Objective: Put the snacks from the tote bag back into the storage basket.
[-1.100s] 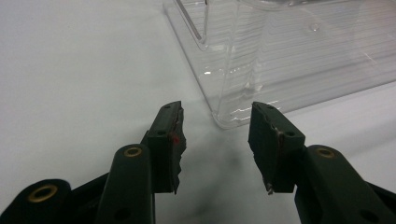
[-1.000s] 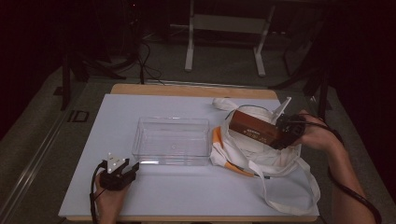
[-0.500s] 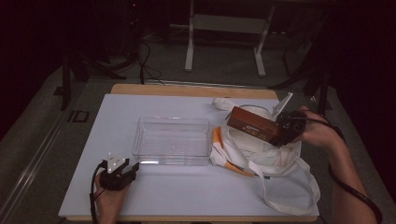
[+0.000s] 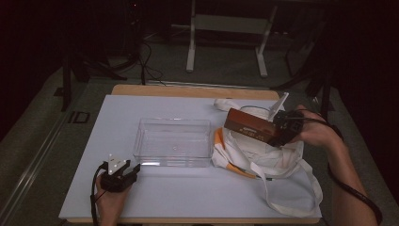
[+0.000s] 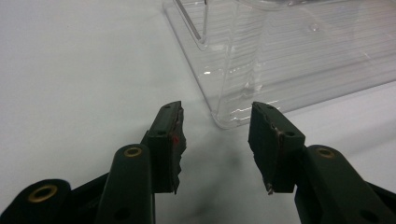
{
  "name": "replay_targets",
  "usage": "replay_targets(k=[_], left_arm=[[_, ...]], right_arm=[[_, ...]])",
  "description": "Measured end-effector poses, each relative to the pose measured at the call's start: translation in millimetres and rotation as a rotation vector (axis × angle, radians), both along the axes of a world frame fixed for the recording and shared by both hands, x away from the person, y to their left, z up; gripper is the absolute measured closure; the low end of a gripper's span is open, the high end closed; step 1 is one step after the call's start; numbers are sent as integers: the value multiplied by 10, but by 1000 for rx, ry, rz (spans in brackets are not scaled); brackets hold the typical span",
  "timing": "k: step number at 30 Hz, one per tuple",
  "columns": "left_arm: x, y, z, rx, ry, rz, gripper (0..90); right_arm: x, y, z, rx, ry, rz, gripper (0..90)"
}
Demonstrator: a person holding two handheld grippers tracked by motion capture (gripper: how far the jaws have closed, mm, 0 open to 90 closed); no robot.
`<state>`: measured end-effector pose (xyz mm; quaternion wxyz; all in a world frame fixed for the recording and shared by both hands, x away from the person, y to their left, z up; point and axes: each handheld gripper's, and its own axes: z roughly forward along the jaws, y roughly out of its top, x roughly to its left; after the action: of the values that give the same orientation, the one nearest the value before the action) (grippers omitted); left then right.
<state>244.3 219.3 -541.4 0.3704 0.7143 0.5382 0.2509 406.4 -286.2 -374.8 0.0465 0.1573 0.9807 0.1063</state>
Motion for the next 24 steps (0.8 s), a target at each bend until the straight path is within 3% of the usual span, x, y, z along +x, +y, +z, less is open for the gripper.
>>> replay_targets(k=[24], left_arm=[[-1, 0, 0, -1, 0, 0, 552]], right_arm=[[3, 262, 43, 8, -11, 51, 431]])
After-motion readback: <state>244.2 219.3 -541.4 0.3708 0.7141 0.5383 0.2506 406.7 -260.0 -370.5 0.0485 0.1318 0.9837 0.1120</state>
